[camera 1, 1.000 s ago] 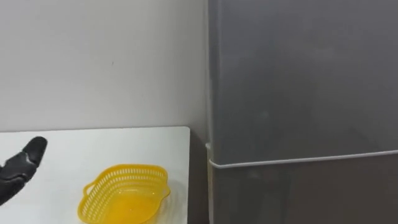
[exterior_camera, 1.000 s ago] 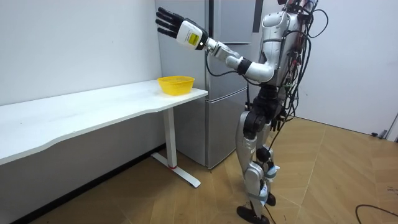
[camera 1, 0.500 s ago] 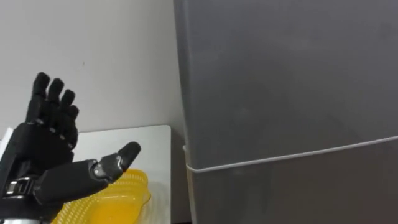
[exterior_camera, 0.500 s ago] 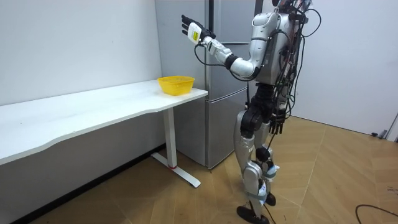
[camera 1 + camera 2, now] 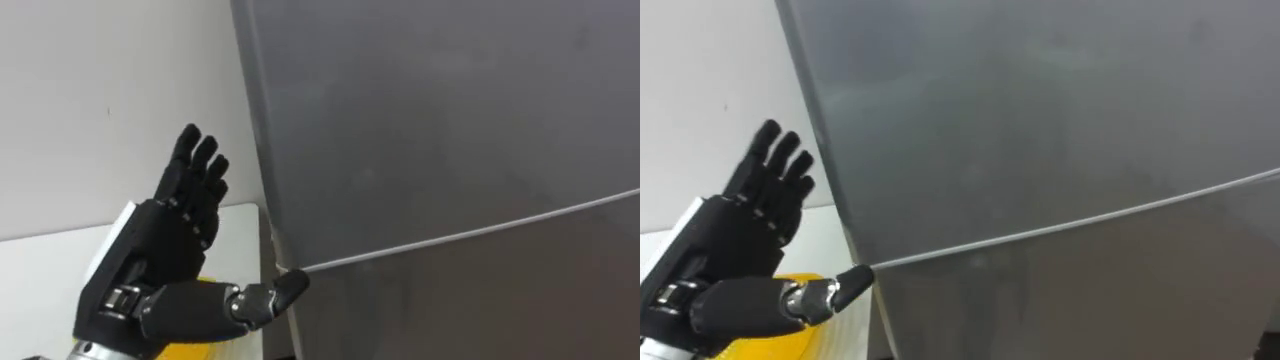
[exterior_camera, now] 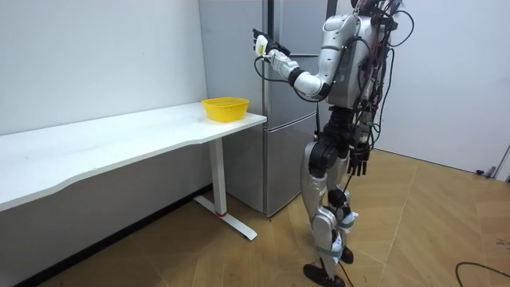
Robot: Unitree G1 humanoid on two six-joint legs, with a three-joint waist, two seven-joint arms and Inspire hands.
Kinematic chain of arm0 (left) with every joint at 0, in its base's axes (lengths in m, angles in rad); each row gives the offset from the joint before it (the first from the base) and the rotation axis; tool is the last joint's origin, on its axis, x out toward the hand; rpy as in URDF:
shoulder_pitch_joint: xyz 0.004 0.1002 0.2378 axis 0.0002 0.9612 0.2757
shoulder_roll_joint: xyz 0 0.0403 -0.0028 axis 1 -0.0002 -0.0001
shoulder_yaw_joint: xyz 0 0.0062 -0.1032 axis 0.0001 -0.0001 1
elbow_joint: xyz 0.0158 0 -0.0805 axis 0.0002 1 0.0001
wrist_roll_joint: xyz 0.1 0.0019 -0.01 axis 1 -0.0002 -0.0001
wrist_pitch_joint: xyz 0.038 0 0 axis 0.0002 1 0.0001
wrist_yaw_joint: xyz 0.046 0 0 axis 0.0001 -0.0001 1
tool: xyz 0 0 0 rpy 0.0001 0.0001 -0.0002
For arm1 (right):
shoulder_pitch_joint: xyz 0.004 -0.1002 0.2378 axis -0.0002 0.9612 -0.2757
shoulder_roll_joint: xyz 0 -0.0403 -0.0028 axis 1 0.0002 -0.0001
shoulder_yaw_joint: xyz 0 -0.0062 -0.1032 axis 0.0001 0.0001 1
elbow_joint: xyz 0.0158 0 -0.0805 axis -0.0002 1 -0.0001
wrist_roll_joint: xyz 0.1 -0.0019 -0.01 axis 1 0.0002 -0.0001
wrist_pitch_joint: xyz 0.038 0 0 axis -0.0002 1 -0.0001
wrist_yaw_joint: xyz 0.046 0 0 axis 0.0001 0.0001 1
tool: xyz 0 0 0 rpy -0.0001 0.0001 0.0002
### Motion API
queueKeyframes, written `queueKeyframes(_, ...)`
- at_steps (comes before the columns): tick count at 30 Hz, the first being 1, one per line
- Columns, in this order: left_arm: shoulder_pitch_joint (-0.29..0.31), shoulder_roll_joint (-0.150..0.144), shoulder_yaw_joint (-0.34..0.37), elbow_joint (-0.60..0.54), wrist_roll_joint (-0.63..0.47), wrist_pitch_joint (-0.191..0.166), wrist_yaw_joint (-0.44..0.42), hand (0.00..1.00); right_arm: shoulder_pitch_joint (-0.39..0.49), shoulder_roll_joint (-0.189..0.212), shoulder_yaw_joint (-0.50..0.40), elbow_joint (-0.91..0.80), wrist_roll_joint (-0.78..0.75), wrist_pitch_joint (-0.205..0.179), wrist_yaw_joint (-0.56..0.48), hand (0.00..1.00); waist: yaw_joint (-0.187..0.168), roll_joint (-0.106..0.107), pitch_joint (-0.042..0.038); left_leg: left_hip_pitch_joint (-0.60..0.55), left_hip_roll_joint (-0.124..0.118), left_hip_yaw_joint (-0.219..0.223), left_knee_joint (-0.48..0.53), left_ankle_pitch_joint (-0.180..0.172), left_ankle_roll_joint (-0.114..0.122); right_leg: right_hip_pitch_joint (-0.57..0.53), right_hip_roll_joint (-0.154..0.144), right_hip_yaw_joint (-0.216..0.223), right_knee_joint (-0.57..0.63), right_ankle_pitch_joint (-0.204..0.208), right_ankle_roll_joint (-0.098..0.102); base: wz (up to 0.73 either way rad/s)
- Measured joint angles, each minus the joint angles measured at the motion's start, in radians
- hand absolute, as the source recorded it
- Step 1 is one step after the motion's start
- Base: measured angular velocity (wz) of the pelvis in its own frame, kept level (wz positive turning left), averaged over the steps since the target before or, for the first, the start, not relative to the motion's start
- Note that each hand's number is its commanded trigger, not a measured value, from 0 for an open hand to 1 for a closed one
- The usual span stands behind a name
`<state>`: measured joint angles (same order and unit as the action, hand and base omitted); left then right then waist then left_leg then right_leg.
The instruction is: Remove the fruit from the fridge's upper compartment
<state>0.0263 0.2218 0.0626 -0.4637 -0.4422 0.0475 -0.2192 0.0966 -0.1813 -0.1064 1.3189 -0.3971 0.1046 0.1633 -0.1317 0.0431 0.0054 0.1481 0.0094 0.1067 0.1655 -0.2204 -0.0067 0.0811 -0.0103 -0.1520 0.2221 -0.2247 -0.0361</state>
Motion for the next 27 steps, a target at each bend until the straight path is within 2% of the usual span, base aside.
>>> queueKeyframes(5, -0.021, 0.001, -0.003, 0.000, 0.000, 0.018, -0.036, 0.00, 0.000, 0.000, 0.009, -0.001, 0.003, 0.009, -0.004, 0.00, 0.002, -0.001, -0.0004, -0.006, 0.000, 0.003, 0.001, 0.000, 0.000, -0.014, 0.001, 0.009, 0.001, 0.000, 0.000, -0.02)
queueKeyframes(9, -0.024, 0.006, -0.016, -0.004, 0.000, 0.018, -0.060, 0.00, 0.001, -0.002, 0.022, 0.004, 0.010, 0.008, -0.011, 0.00, 0.001, -0.001, -0.0006, -0.006, 0.000, 0.003, 0.001, 0.000, 0.000, -0.012, 0.001, 0.011, 0.002, 0.000, 0.000, -0.01)
queueKeyframes(15, -0.026, 0.035, -0.048, -0.007, 0.001, 0.018, -0.127, 0.00, -0.001, -0.003, 0.046, 0.006, 0.041, 0.006, -0.021, 0.00, 0.000, -0.001, -0.0004, -0.003, 0.009, 0.000, 0.000, 0.000, 0.000, -0.009, 0.002, 0.009, 0.008, 0.001, -0.001, 0.00)
queueKeyframes(16, -0.026, 0.036, -0.051, -0.007, 0.001, 0.018, -0.136, 0.23, -0.004, -0.004, 0.047, 0.006, 0.046, 0.005, -0.024, 0.00, 0.000, -0.001, -0.0003, -0.003, 0.010, 0.002, -0.001, 0.000, 0.000, -0.009, 0.002, 0.009, 0.008, 0.001, -0.001, 0.00)
queueKeyframes(17, -0.026, 0.036, -0.054, -0.007, 0.001, 0.018, -0.141, 0.37, -0.007, -0.004, 0.048, 0.009, 0.050, 0.006, -0.032, 0.00, 0.000, -0.001, -0.0001, -0.004, 0.010, 0.002, -0.001, 0.000, 0.000, -0.009, 0.002, 0.009, 0.008, 0.001, -0.001, 0.00)
queueKeyframes(19, -0.026, 0.036, -0.060, -0.007, 0.001, 0.018, -0.143, 0.99, -0.008, -0.004, 0.050, 0.009, 0.057, 0.005, -0.045, 0.00, -0.001, 0.000, -0.0001, -0.004, 0.010, 0.002, -0.001, 0.000, 0.000, -0.009, 0.002, 0.009, 0.008, 0.001, -0.001, 0.00)
queueKeyframes(27, -0.039, 0.036, -0.045, -0.007, 0.000, 0.018, -0.123, 1.00, -0.008, -0.005, 0.086, 0.014, 0.077, 0.005, -0.059, 0.00, 0.003, 0.006, 0.0010, -0.012, 0.010, 0.002, -0.001, 0.000, 0.000, -0.005, 0.003, -0.004, -0.004, 0.002, -0.003, 0.07)
